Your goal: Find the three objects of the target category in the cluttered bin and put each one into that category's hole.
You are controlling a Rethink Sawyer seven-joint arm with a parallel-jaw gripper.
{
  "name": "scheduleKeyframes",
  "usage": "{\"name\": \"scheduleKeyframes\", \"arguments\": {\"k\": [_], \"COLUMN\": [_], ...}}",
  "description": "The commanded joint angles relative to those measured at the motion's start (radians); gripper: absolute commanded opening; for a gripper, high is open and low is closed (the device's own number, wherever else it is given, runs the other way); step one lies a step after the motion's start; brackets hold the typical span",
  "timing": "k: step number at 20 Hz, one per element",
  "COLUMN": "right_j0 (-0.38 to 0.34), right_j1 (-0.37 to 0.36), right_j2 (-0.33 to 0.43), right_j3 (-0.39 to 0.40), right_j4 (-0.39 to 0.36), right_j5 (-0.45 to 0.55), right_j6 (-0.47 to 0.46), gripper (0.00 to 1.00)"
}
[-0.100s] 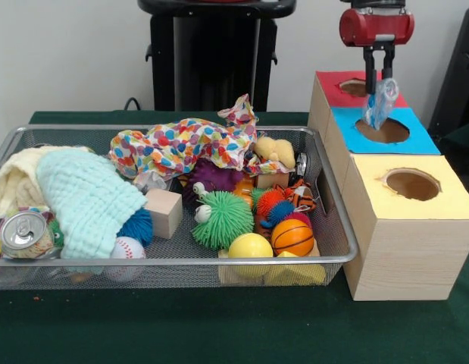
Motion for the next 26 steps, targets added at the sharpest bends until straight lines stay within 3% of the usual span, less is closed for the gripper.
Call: {"name": "scheduleKeyframes", "arguments": {"k": [1,20,21,26], "right_j0": [0.007,0.021,0.029,0.061], "right_j1": [0.050,0.091,0.094,0.099], "right_j2": [0.018,0.017,0.006,-0.035], "right_j3": [-0.083,-0.130,-0.135,-0.137], "right_j4": [0.068,0.094,0.096,0.111], "right_j5": [0.073,0.044,0.054,0.030], "right_j6": [0.181,0.172,0.167,0.170], "gripper": [0.00,0.00,1.00,1.00]}}
